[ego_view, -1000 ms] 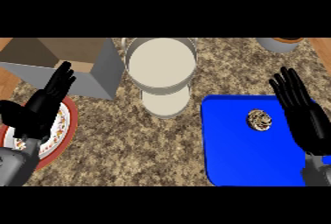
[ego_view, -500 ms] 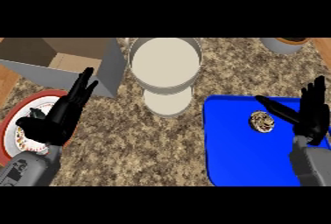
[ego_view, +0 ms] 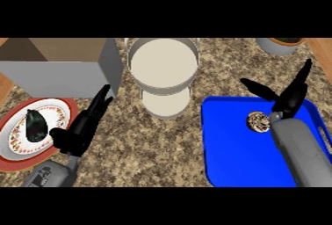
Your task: Pick the cupcake from the tray and place it in the tiered basket
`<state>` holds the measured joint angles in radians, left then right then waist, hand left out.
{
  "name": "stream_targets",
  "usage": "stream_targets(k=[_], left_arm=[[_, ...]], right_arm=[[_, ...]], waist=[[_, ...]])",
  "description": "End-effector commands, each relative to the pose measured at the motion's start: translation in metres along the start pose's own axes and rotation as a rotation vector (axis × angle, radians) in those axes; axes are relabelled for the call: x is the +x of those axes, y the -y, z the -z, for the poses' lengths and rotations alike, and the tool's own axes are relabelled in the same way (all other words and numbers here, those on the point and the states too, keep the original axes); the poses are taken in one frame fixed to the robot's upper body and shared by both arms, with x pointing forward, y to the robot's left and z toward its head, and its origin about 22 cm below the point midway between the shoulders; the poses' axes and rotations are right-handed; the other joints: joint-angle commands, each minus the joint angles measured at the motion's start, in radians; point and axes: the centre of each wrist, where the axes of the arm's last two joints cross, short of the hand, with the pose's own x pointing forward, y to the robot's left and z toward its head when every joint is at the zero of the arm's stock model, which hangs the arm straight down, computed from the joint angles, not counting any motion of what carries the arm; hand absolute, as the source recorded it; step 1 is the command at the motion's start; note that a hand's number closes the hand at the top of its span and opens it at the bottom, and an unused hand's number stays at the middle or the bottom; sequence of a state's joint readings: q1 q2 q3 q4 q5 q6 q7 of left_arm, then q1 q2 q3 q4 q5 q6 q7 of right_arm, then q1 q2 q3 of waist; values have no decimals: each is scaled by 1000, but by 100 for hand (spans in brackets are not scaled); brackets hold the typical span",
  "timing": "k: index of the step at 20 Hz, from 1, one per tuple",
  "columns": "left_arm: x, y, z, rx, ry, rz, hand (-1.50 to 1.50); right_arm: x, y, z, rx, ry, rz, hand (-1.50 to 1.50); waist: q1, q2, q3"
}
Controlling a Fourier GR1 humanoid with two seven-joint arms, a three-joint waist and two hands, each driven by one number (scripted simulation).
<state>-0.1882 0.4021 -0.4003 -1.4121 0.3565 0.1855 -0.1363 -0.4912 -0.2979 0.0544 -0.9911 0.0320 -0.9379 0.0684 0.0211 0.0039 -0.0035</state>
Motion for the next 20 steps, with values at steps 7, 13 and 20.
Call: stream_targets(k=[7, 13, 20], left_arm=[[-16, -4, -8, -15, -74, 6, 0], [-25, 1, -8, -1, -92, -26, 0], [-33, -1, -7, 36, -90, -19, 0]], right_arm=[[-39, 19, 29, 243, -294, -685, -150], [30, -33, 16, 437, -420, -943, -150], [132, -67, -16, 459, -498, -1052, -150]], waist=[[15, -8, -20], [-6, -24, -11], [-46, -20, -1]])
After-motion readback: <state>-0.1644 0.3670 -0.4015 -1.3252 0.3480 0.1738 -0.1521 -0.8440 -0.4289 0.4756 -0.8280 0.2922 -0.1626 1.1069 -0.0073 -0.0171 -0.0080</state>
